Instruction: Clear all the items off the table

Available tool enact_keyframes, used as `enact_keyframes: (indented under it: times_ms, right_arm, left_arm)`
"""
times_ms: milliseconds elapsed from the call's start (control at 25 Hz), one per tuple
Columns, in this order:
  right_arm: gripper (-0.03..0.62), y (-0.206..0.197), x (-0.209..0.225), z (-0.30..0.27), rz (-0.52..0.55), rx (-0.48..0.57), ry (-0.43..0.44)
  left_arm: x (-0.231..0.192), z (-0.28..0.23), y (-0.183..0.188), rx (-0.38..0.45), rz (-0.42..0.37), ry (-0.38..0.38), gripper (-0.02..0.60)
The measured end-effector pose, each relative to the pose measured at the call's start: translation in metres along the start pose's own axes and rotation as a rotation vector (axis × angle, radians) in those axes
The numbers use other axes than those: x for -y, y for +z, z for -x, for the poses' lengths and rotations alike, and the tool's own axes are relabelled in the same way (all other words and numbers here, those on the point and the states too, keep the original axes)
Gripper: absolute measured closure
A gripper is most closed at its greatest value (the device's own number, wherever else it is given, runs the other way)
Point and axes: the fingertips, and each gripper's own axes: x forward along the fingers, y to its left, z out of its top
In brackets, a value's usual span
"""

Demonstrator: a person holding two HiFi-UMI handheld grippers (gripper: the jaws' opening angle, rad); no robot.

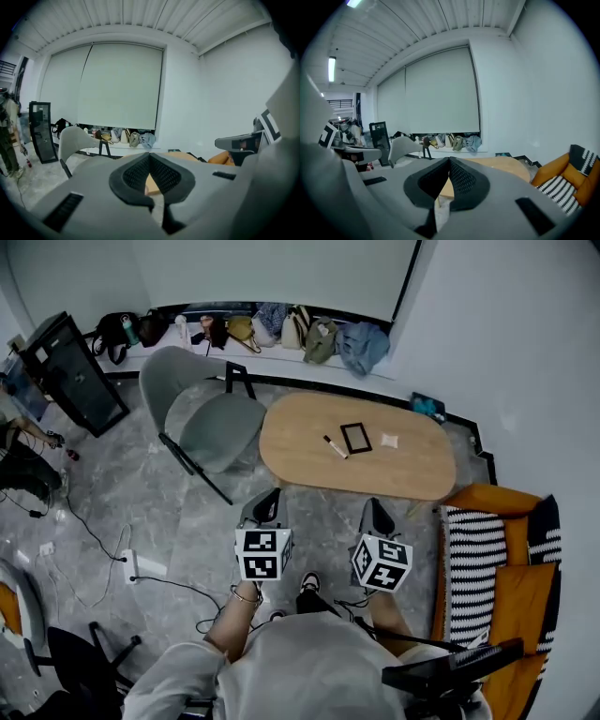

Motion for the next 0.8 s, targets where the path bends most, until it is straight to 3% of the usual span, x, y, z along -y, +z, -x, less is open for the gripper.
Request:
enact_keyframes:
  times_ms: [360, 800]
  right_arm:
    - [0.569, 0.026, 0.057, -0.073, -0.019, -0.02, 0.025]
    - [0.569, 0.047, 0.091, -0.131, -0.03, -0.026, 0.045]
  left_arm:
    - [0.017, -0.079, 0.029, -0.024, -0.021, 0.024, 0.578]
    - [0.025, -0.136, 0.042, -0.058, -0.051, 0.038, 0.578]
